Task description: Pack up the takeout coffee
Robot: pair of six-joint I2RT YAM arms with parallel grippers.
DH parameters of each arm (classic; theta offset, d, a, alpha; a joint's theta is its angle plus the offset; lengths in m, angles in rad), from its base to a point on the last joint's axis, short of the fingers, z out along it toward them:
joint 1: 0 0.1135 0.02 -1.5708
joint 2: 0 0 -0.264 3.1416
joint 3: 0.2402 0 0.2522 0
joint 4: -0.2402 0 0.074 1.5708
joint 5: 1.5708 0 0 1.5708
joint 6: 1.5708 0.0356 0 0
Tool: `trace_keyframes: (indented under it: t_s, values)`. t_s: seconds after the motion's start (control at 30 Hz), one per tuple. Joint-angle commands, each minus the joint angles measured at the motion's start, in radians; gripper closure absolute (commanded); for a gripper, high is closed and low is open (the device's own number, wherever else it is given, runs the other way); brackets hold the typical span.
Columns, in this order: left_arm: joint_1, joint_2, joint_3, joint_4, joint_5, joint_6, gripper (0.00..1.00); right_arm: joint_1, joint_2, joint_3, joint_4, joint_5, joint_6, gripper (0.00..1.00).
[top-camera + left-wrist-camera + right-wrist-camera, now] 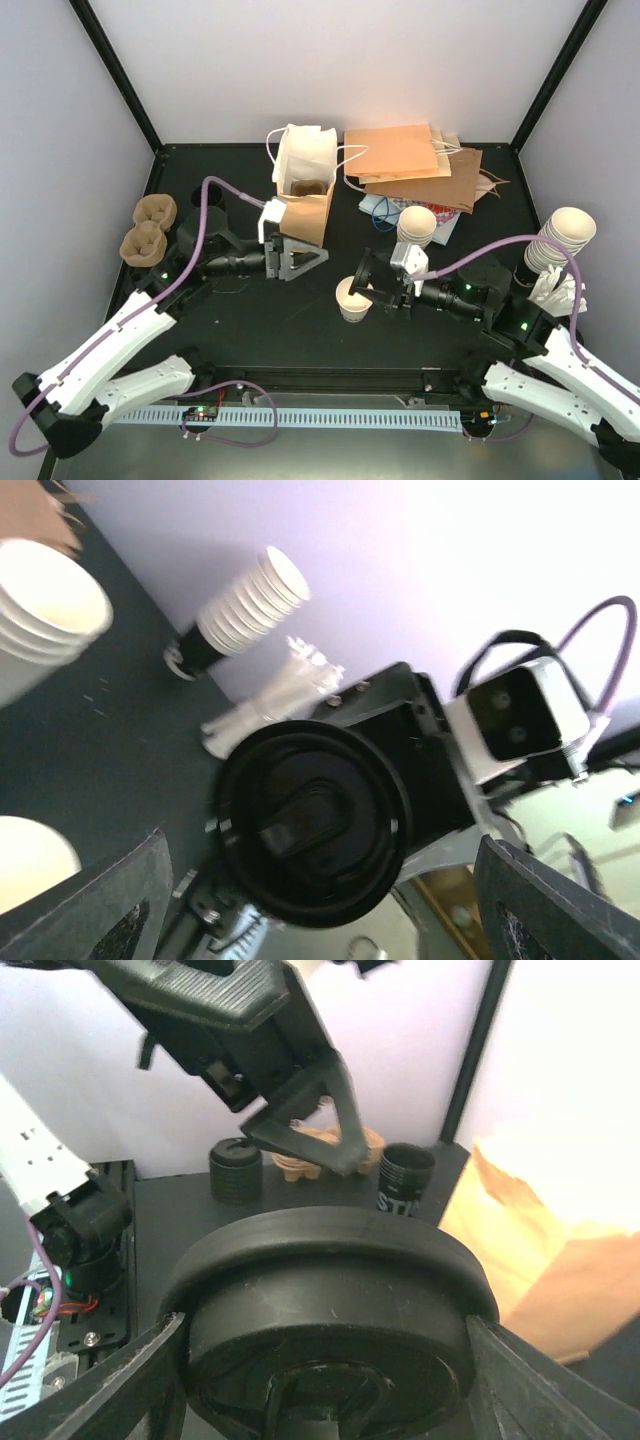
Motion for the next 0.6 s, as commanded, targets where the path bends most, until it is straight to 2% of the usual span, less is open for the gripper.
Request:
trace_keyframes:
  t_s: [0.0,0.1,0.23,0.3,0.4,0.57]
  values:
    - [0.065,-0.051,0.025,-0.186,-0.089,0.128,0.15,0.006,0.048,0.142,-0.306,0.171,0.196,0.30]
    - [0.076,-0.048,-0.013,-0.185,-0.091,0.140,0.15,0.005,0.098,0.212,-0.465,0.270,0.353,0.32]
    - [0.075,-0.017,-0.065,-0.173,-0.093,0.153,0.15,0.005,0.192,0.311,-0.649,0.269,0.451,0.32]
    - [0.075,-0.004,-0.091,-0.161,-0.086,0.161,0.15,0.005,0.254,0.364,-0.724,0.244,0.461,0.32]
    - [0.075,0.017,-0.166,-0.056,-0.013,0.139,0.15,0.005,0.352,0.424,-0.819,0.230,0.455,0.31]
    - [0.069,0.047,-0.315,0.109,-0.009,0.086,0.15,0.005,0.496,0.459,-0.870,0.217,0.428,0.31]
